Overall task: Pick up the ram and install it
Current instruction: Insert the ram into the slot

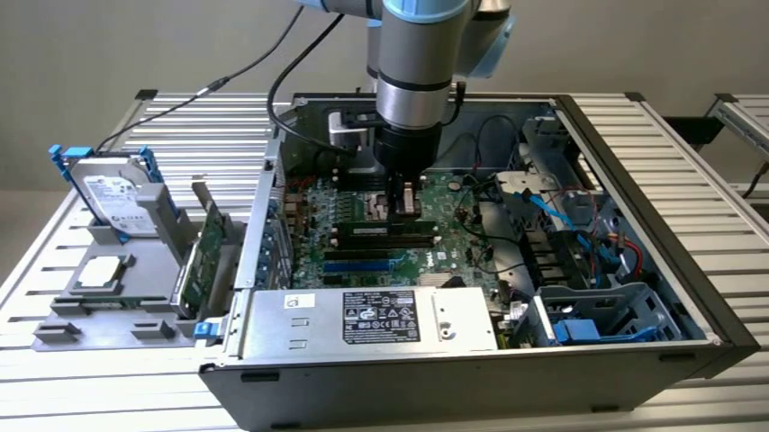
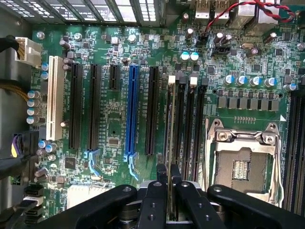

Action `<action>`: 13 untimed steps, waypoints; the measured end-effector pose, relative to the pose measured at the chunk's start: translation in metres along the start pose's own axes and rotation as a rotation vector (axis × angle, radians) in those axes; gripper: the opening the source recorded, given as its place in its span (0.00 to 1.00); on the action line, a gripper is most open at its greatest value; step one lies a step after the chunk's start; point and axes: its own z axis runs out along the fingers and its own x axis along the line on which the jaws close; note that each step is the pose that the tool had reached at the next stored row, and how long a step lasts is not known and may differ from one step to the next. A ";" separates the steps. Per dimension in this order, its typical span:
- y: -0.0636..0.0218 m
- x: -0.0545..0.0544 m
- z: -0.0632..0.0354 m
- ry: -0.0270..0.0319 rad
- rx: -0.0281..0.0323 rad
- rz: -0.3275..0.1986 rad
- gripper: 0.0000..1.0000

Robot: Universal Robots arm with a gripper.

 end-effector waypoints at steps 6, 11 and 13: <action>-0.0002 0.000 0.0024 0.0019 -0.0001 0.000 0.14; -0.0003 0.000 0.0046 0.0031 -0.0001 0.000 0.14; -0.0003 0.000 0.0055 0.0050 -0.0003 0.000 0.14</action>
